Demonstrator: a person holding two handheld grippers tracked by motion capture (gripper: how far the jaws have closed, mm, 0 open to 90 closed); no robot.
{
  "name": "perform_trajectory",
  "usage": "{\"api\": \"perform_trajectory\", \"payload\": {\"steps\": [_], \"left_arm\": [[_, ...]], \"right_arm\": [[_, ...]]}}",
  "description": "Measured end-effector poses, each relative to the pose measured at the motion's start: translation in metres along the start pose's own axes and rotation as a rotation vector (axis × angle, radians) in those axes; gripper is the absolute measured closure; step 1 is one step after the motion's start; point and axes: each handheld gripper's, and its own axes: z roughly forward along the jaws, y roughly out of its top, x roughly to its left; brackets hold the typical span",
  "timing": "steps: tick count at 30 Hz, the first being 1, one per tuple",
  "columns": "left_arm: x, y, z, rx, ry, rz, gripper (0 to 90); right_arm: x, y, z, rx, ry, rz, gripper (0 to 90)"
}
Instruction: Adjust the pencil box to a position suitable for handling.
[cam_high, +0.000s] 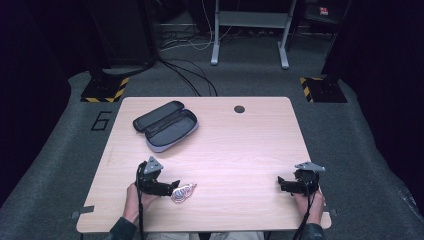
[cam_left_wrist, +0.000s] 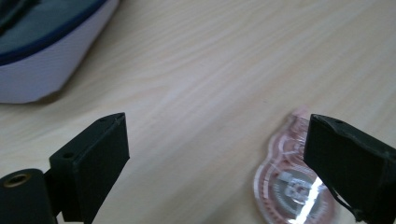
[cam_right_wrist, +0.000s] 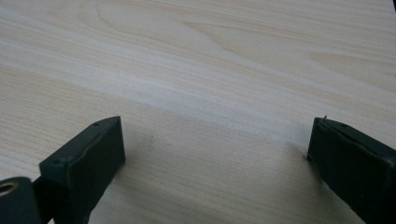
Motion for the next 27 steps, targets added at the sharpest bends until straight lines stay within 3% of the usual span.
{"api": "perform_trajectory", "payload": {"steps": [6,15,20,26,27], "left_arm": [[0.028,0.01,-0.004,-0.015,0.065,-0.067,2.9],[0.066,0.026,-0.005,-0.021,0.121,-0.146,3.1],[0.081,0.029,0.0,-0.035,0.184,-0.201,3.0],[0.097,0.036,0.006,-0.024,0.203,-0.235,4.1],[0.1,0.036,0.009,-0.043,0.214,-0.246,5.5]], "right_arm": [[0.0,0.0,0.0,0.001,0.001,-0.002,3.6],[0.0,0.0,0.0,0.0,0.001,-0.001,3.6],[0.0,0.0,0.0,0.0,0.0,0.0,3.7],[0.0,0.0,0.0,0.0,0.001,-0.001,3.7],[0.0,0.0,0.0,0.0,0.0,-0.001,3.7]]}}
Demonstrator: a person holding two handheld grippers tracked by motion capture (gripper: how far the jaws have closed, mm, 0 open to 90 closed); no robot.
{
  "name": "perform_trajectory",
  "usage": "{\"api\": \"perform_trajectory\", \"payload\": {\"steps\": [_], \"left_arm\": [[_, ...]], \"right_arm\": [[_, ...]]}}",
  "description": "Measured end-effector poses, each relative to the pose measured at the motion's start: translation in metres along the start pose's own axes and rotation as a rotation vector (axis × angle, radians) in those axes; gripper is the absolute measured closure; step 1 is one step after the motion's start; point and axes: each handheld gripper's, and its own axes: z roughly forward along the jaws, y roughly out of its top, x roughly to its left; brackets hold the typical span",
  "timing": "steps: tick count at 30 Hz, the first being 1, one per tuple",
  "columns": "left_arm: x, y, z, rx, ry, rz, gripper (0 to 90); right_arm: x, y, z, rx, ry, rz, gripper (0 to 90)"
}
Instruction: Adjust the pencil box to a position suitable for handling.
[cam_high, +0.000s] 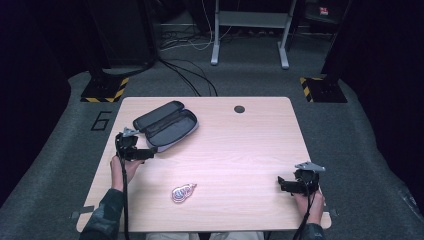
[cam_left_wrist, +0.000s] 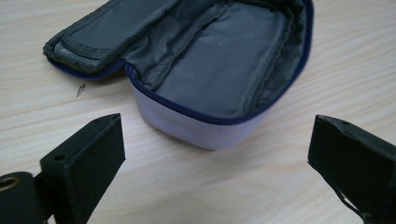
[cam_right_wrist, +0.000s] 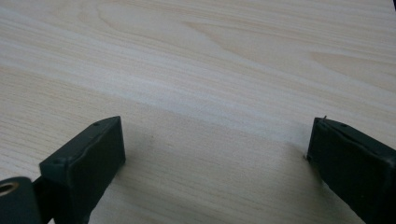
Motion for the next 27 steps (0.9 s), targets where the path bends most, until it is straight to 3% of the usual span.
{"api": "perform_trajectory", "payload": {"steps": [8,14,23,27], "left_arm": [[0.012,0.006,0.022,0.06,0.03,-0.015,7.8],[0.017,0.015,0.033,0.072,0.036,-0.028,7.5],[0.017,0.019,0.049,0.105,0.053,-0.03,26.5],[0.018,0.016,0.053,0.113,0.052,-0.045,41.9]], "right_arm": [[0.0,0.0,0.0,0.0,0.0,0.0,3.7],[0.0,0.0,0.0,0.0,0.0,0.0,3.7],[0.0,0.0,0.0,0.0,0.0,0.0,3.7],[0.0,0.0,0.0,-0.002,0.001,-0.002,3.9]]}}
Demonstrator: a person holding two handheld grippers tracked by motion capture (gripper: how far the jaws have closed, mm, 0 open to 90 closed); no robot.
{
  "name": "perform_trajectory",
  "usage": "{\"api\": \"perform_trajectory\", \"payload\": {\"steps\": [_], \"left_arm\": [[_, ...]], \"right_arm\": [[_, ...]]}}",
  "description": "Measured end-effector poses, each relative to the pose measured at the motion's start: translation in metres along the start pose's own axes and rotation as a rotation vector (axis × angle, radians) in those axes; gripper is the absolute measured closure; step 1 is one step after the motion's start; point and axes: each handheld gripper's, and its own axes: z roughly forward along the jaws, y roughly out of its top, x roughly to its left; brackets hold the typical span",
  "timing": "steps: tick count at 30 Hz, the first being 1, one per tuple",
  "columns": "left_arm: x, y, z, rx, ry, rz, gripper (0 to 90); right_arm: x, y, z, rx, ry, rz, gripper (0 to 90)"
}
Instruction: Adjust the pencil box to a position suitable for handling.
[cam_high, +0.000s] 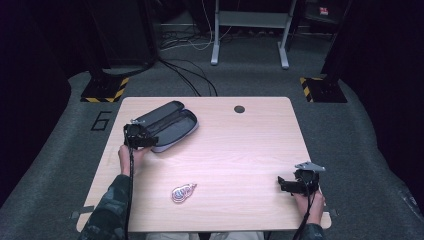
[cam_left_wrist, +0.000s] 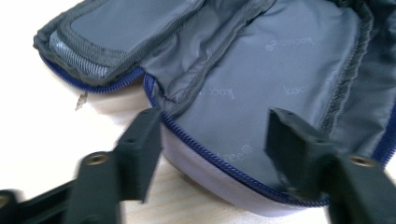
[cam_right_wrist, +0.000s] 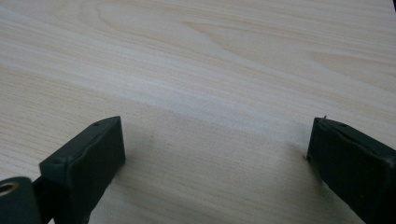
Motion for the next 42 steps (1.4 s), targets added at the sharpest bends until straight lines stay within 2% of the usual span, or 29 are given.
{"api": "perform_trajectory", "payload": {"steps": [8,11,19,22,29,37,42], "left_arm": [[-0.001,-0.006,0.003,0.021,0.01,-0.016,63.2],[-0.001,-0.006,0.002,0.029,0.025,-0.011,70.1],[-0.006,-0.007,0.001,0.042,0.024,0.009,81.4],[-0.009,-0.01,0.002,0.02,0.021,0.017,84.5],[-0.018,-0.012,0.001,0.013,-0.006,0.025,87.4],[-0.031,-0.013,0.002,0.01,-0.056,0.031,87.5],[-0.04,-0.015,0.003,0.011,-0.089,0.056,87.5]], "right_arm": [[0.0,0.0,0.0,-0.002,0.001,0.0,4.2],[0.0,0.0,0.0,-0.003,0.001,0.0,4.2],[0.0,0.0,0.0,-0.001,0.001,0.0,4.4],[0.0,0.0,0.0,-0.003,0.001,0.001,4.4],[-0.001,0.0,0.0,-0.003,0.002,-0.001,4.4],[-0.001,0.0,0.0,-0.005,0.001,-0.004,4.5],[0.0,0.0,0.0,-0.007,0.001,0.001,4.5]]}}
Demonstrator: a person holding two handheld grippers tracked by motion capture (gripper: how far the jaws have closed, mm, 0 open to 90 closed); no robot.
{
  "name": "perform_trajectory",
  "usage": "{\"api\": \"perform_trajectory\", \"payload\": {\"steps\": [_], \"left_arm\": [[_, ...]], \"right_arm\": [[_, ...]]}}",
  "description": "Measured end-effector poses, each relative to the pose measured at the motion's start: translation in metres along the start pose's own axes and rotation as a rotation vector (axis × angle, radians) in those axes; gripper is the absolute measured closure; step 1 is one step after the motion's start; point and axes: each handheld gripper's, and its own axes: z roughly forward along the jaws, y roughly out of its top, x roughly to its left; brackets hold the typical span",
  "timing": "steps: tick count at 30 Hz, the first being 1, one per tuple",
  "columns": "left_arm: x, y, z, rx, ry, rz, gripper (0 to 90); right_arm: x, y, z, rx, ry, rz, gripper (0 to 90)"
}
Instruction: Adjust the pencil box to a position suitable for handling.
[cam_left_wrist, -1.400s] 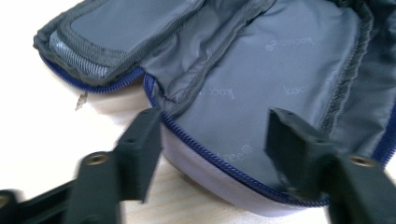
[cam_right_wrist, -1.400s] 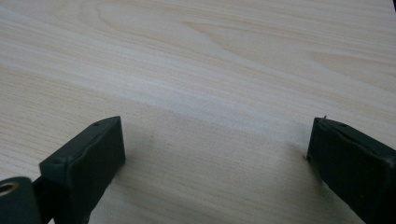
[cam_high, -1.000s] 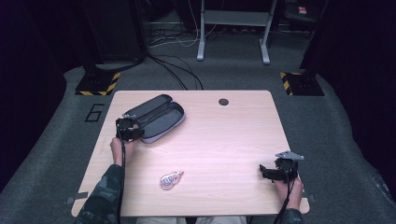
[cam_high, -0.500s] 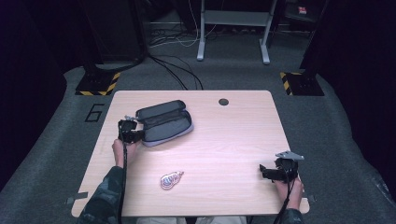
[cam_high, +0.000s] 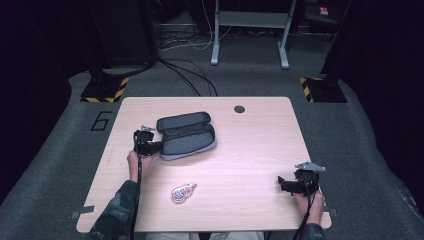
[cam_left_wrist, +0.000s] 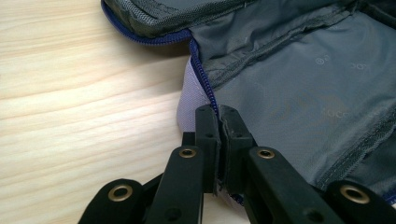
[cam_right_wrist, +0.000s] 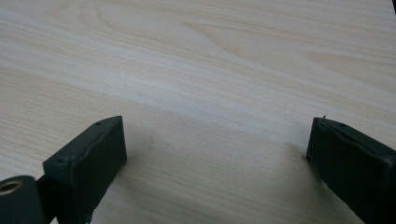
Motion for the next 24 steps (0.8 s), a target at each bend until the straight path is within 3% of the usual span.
{"api": "perform_trajectory", "payload": {"steps": [9,16,17,18,19,21,24], "left_arm": [[-0.022,-0.002,0.003,-0.005,-0.059,0.019,87.5],[-0.037,0.0,0.008,-0.009,-0.08,0.044,87.5],[-0.039,0.0,0.009,-0.016,-0.086,0.031,87.5],[-0.039,0.001,0.009,-0.006,-0.089,0.05,87.5],[-0.042,0.001,0.011,-0.018,-0.092,0.032,87.5],[-0.044,0.002,0.012,-0.02,-0.096,0.034,87.5],[-0.048,0.004,0.015,-0.011,-0.104,0.054,87.4]], "right_arm": [[0.0,0.0,0.0,0.0,0.0,0.0,4.6],[0.0,0.0,0.0,0.0,0.0,0.0,4.6],[0.0,0.0,0.0,0.0,0.001,0.0,4.6],[0.0,0.0,0.0,0.001,0.002,0.0,4.6],[0.0,0.0,0.0,0.0,0.001,0.0,4.6],[0.0,0.0,0.0,-0.001,0.002,0.0,4.7],[0.0,0.0,0.0,-0.001,0.002,0.0,4.7]]}}
